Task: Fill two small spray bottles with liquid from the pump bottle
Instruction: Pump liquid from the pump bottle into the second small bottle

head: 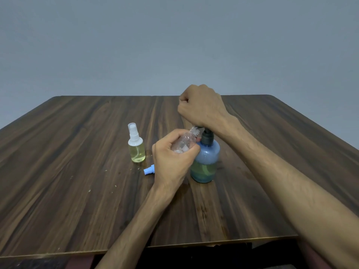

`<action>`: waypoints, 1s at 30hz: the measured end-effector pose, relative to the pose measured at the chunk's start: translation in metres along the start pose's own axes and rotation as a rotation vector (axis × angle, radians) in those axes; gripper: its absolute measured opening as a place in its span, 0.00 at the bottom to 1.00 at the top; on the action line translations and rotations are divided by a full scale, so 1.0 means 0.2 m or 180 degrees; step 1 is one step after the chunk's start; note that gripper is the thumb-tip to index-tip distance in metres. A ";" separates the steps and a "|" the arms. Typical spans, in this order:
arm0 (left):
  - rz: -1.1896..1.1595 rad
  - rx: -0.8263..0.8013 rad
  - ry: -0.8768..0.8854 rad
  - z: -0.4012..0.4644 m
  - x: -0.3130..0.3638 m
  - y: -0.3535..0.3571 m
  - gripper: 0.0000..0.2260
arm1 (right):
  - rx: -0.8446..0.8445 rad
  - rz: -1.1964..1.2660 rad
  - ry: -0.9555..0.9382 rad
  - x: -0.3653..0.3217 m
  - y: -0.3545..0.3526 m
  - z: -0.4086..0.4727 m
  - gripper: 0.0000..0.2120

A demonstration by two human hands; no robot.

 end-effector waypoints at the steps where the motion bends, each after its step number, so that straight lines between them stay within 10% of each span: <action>1: -0.0027 -0.0006 -0.0020 0.00 0.00 0.00 0.10 | 0.0055 -0.0002 -0.0038 -0.01 -0.02 0.01 0.14; 30: -0.0046 0.0081 -0.0079 -0.01 0.00 0.00 0.10 | 0.0020 -0.0057 -0.0138 -0.03 0.00 0.04 0.15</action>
Point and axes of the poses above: each hand's wrist, its own z-axis towards the middle knuckle, its own y-axis out of the palm, x = y × z, the point moved 7 cm from there along z, towards the middle knuckle, and after that the axes turned 9 degrees about x, right-handed, at the moved point
